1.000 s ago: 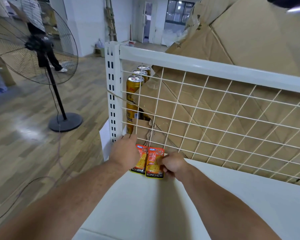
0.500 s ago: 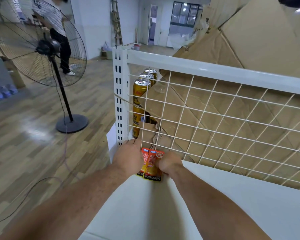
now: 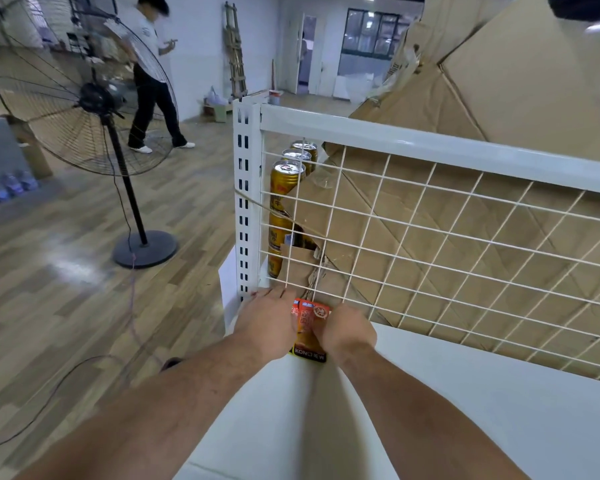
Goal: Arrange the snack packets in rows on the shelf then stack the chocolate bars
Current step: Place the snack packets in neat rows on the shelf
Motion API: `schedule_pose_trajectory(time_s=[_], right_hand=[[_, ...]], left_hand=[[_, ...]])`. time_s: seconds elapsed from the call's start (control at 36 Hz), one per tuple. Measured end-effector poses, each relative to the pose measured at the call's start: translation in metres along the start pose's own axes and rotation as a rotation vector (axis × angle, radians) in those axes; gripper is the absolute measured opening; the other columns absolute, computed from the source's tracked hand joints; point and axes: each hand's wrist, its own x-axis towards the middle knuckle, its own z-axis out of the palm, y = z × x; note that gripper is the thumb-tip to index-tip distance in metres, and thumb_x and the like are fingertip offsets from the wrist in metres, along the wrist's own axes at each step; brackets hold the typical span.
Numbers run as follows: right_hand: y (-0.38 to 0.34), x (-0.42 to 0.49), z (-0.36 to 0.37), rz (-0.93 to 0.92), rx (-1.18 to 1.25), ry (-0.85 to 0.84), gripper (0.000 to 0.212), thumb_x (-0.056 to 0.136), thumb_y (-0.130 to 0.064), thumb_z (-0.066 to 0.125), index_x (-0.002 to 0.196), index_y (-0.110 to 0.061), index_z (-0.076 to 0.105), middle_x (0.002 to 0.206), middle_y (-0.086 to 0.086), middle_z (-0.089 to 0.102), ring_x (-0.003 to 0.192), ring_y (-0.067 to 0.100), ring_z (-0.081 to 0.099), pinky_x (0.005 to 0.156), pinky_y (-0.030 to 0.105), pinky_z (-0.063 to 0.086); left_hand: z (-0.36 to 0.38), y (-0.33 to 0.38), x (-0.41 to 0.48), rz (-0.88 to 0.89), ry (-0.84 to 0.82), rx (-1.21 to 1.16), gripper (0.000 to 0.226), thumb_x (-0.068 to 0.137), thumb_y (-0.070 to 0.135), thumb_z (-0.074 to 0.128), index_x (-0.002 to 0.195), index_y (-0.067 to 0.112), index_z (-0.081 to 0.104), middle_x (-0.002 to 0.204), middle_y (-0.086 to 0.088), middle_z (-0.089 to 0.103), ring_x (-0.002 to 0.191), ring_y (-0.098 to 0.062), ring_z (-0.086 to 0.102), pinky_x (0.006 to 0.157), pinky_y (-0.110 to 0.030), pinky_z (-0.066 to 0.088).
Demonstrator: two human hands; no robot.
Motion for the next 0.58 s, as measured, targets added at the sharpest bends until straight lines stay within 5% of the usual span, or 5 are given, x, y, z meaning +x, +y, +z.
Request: schedule_pose_trajectory(time_s=[0.14, 0.31, 0.39, 0.58], right_hand=[[0.021, -0.006, -0.002, -0.065, 0.002, 0.051, 0.036, 0.093, -0.048, 0.051, 0.114, -0.02, 0.061, 0.116, 0.004, 0.068, 0.109, 0.027, 0.064, 0.086, 0.034, 0.051], [0.074, -0.017, -0.012, -0.218, -0.225, 0.039, 0.07, 0.09, -0.062, 0.044, 0.151, -0.031, 0.032, 0.157, -0.004, 0.033, 0.143, 0.024, 0.03, 0.115, 0.046, 0.027], [0.107, -0.025, -0.018, -0.173, -0.248, 0.006, 0.077, 0.09, -0.065, 0.042, 0.156, -0.033, 0.02, 0.163, -0.009, 0.016, 0.148, 0.024, 0.018, 0.119, 0.051, 0.017], [0.186, -0.053, -0.036, -0.02, -0.219, -0.031, 0.08, 0.092, -0.066, 0.042, 0.158, -0.033, 0.013, 0.167, -0.001, 0.009, 0.152, 0.025, 0.008, 0.122, 0.048, 0.013]], left_hand=[[0.0, 0.013, -0.002, 0.041, 0.01, 0.008, 0.049, 0.096, 0.034, 0.045, 0.143, 0.023, 0.041, 0.142, 0.004, 0.049, 0.131, -0.019, 0.043, 0.109, -0.034, 0.034], [0.014, 0.045, 0.001, 0.131, -0.071, -0.015, 0.054, 0.097, 0.041, 0.039, 0.148, 0.025, 0.034, 0.154, 0.006, 0.037, 0.143, -0.017, 0.027, 0.118, -0.039, 0.023], [0.023, 0.07, 0.002, 0.189, -0.145, -0.013, 0.057, 0.098, 0.045, 0.036, 0.151, 0.025, 0.03, 0.157, 0.005, 0.03, 0.146, -0.018, 0.021, 0.119, -0.04, 0.019], [0.04, 0.142, -0.008, 0.328, -0.243, 0.003, 0.06, 0.098, 0.05, 0.033, 0.151, 0.022, 0.029, 0.159, 0.003, 0.026, 0.146, -0.02, 0.019, 0.118, -0.044, 0.019]])
